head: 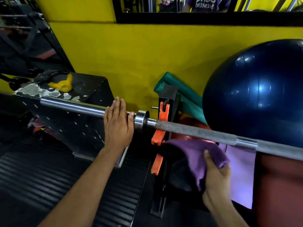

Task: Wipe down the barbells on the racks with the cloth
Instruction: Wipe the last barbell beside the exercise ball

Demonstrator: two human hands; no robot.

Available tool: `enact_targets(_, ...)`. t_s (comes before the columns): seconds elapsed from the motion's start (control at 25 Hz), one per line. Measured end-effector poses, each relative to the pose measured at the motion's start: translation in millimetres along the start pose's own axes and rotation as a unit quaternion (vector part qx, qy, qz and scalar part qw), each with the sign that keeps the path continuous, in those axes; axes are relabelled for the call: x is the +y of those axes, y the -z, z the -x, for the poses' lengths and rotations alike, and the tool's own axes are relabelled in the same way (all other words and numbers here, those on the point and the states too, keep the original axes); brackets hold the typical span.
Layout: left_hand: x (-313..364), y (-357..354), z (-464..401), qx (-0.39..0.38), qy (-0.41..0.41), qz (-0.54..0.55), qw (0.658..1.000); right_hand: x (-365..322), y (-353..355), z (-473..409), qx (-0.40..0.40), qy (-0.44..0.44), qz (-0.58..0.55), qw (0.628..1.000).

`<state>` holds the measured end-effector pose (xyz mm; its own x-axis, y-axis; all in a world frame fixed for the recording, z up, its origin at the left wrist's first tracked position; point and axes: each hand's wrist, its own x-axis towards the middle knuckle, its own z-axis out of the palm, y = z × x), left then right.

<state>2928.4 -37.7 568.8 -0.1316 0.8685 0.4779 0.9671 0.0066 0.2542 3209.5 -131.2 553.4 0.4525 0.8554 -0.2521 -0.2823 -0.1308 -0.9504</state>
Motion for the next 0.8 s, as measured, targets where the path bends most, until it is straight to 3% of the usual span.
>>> enact_targets(0.08, -3, 2, -1, -0.01, -0.011, -0.007, 1.0, 1, -18, -7, 0.073, -0.096, -0.153, 0.981)
enact_targets(0.16, -2, 4, 0, -0.015, -0.018, -0.007, 1.0, -5, -38, -14, 0.076, -0.118, -0.196, 0.97)
enact_targets(0.24, -3, 6, 0, -0.025, -0.025, -0.006, 0.999, -8, -66, -6, 0.033, -0.145, -0.143, 0.979)
enact_targets(0.44, -13, 12, -4, -0.062, -0.068, -0.004, 0.996, -4, -87, 11, -0.08, -0.108, 0.036, 0.99)
enact_targets(0.52, -26, 19, -8, -0.084, -0.117, 0.024, 0.989, -15, -73, 25, -0.14, -0.07, 0.14, 0.978)
enact_targets(0.64, -62, 35, -24, -0.128, -0.232, 0.126, 0.956, -40, -63, 68, -0.114, 0.087, 0.332, 0.932)
enact_targets(0.8, -114, 45, -65, -0.137, -0.277, 0.071, 0.948, -82, -109, 112, -0.047, 0.248, 0.324, 0.912)
